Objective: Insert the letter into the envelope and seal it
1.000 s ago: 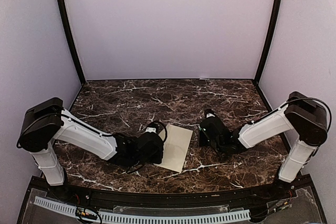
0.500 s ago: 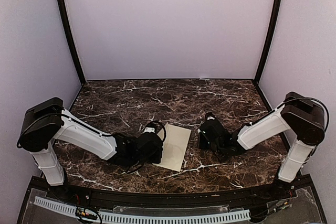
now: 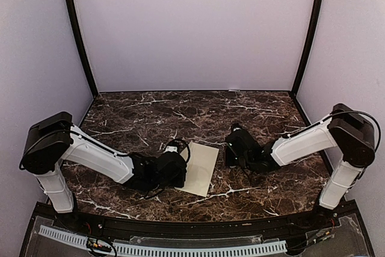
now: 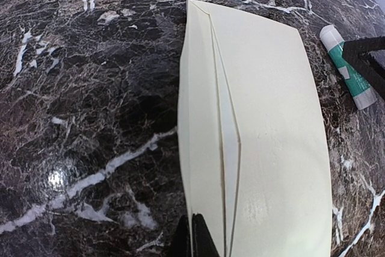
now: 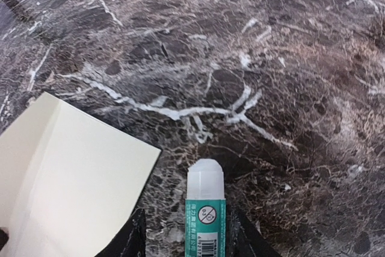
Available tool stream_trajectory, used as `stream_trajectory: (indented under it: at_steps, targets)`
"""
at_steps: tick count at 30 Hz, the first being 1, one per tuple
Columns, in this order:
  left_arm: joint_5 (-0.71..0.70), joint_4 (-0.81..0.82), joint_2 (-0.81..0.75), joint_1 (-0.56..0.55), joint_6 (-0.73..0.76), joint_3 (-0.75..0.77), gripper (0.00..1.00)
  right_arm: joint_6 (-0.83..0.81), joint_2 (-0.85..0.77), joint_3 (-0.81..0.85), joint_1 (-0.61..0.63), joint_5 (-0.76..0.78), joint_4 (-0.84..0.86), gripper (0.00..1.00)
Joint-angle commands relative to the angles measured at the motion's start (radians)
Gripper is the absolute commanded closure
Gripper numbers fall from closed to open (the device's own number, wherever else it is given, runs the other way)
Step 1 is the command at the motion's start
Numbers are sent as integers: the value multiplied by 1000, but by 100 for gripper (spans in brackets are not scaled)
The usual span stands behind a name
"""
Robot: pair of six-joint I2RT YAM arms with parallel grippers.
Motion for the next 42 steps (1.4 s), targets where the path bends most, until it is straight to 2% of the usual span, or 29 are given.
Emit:
stream_trajectory:
  at_steps: [1,3,8,11,15,23,28,33,42]
  targets:
    - [-8,-17,-53,4,5,-15,100,-58,-80,61,10,6,-65,55]
    - [-5,-17,-58,4,3,-15,99,-65,-96,70,26,11,-82,53]
    - [22,-11,-70,3,10,-12,88,-65,-110,84,96,46,-98,48]
    - [35,-7,-73,3,9,-11,81,-57,-97,87,130,46,-80,47]
    - [40,-19,-90,3,12,-10,78,-44,-63,87,163,30,-49,48]
    - [130,-46,-272,1,82,-46,77,-44,5,62,194,-13,43,60]
    - [94,-108,-414,2,153,-68,75,-53,31,54,197,-21,78,64]
    - [0,-244,-443,24,170,-46,77,-65,47,50,197,-40,103,68]
    - [122,-171,-441,164,217,-133,83,-71,66,23,197,-49,122,75]
